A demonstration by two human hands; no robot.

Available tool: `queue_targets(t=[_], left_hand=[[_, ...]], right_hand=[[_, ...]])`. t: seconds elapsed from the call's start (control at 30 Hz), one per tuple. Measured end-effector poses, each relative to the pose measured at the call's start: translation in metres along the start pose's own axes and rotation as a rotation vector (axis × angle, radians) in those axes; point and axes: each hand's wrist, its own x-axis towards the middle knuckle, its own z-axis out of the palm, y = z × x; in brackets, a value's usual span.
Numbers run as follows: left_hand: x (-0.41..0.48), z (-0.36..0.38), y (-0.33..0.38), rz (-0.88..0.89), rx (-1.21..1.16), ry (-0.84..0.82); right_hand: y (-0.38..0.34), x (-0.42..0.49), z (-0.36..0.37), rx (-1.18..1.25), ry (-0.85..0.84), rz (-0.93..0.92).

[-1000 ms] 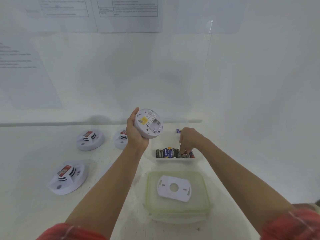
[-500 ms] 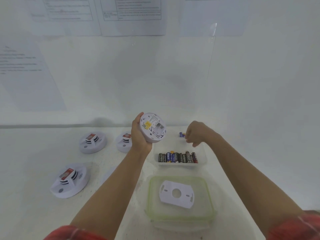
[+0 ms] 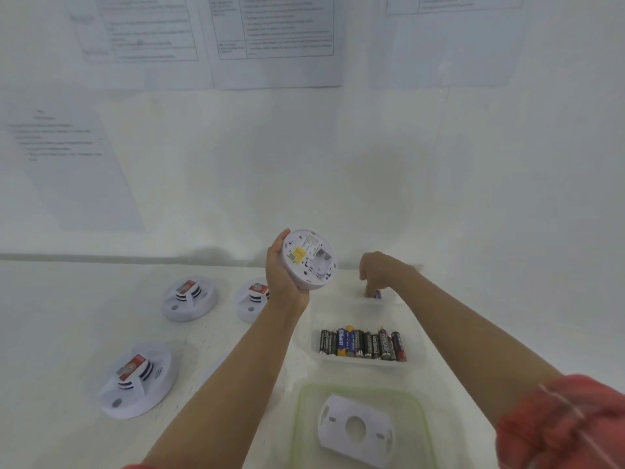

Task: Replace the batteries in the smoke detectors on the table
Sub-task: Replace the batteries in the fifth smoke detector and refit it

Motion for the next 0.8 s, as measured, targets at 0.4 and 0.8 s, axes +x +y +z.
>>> queue_targets(t=[0.4,0.8], left_hand=[[0.003,-0.005,-0.003,0.025,-0.037,-0.033],[-0.031,-0.004,0.008,-0.008,-0.039,-0.087]], right_hand=[[-0.002,0.013,0.016,-0.119,0.004,-0.108],[-0.022,-0.058,-0.030,0.934,0.333,-0.333]])
